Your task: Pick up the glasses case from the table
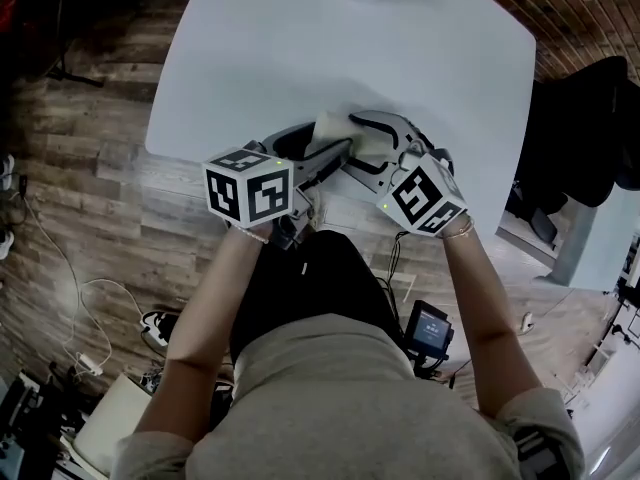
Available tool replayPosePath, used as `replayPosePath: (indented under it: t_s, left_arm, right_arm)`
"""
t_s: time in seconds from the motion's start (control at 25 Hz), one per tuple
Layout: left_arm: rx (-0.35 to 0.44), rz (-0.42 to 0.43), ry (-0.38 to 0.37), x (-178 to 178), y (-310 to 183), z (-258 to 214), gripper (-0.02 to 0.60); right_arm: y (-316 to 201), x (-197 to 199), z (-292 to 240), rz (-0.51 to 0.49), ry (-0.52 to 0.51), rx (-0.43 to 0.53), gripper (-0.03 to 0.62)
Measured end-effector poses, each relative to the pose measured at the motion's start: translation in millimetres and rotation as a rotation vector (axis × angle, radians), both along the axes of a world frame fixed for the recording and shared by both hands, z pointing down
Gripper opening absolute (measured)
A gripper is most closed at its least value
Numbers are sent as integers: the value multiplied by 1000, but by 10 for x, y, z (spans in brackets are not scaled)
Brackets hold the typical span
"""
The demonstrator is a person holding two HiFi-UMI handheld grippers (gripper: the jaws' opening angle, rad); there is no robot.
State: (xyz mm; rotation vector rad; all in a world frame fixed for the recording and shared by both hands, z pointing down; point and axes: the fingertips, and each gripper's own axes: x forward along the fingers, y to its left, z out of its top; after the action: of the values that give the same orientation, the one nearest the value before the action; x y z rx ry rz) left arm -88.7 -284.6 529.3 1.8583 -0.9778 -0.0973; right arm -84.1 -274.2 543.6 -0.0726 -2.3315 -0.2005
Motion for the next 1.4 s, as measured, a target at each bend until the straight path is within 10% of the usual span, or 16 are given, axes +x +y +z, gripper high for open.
replayPosePath:
  t_s: [0.64,1.4]
  left_arm:
    - [-72,31,57,271,-87,110,166]
    - [7,-37,-10,111,27,-392,155]
  right_arm:
    - [51,75,-7,1,-11,48,272]
    - [64,459,-454,344,-169,-111,270]
